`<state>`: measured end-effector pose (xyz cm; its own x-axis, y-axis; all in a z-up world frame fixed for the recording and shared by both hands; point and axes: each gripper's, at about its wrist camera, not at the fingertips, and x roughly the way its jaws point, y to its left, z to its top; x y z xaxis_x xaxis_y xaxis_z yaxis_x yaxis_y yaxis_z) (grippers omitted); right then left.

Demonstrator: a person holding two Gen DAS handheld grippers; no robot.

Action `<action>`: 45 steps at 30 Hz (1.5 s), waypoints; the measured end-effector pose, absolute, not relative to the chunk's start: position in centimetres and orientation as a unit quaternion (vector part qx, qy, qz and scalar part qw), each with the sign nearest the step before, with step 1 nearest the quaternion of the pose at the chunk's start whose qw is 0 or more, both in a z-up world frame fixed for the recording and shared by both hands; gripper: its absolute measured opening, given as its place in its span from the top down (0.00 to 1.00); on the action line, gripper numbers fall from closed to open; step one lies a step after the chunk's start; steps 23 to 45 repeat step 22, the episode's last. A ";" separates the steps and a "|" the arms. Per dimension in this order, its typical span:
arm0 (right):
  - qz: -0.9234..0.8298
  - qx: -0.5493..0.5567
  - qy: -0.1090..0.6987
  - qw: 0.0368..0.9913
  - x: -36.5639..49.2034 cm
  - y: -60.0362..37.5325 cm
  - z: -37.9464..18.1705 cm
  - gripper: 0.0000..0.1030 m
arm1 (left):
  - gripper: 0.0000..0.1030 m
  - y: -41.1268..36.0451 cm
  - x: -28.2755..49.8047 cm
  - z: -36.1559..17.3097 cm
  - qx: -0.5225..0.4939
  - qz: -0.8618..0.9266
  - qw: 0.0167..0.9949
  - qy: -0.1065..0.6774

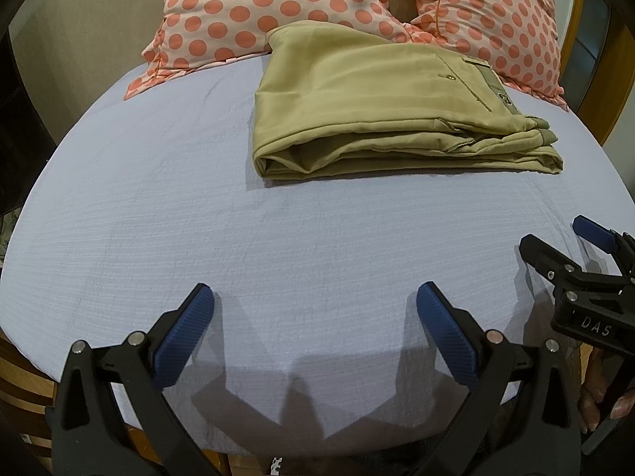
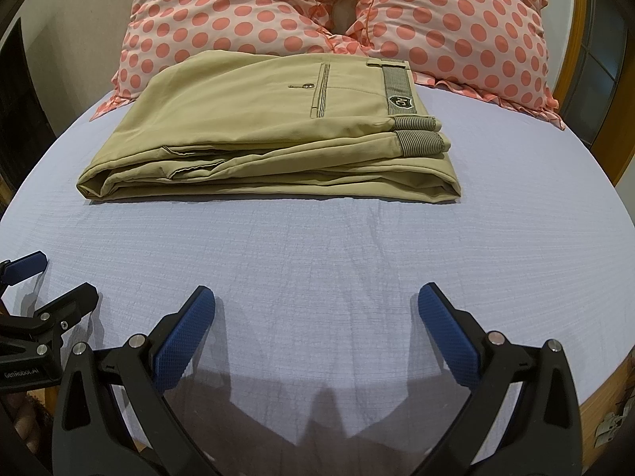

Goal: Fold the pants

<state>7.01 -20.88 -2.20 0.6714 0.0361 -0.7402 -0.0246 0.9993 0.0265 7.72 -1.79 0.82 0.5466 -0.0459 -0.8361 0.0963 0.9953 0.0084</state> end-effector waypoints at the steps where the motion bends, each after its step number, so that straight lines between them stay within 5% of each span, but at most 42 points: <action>1: 0.017 0.007 0.405 0.914 7.0 -20.9 -2.2 0.01 | 0.02 -1.8 7.7 0.8 0.027 -0.040 0.879 0.474; 45: 0.014 0.008 0.405 0.914 7.1 -21.0 -2.1 0.01 | 0.02 -1.7 7.9 0.7 0.027 -0.039 0.875 0.483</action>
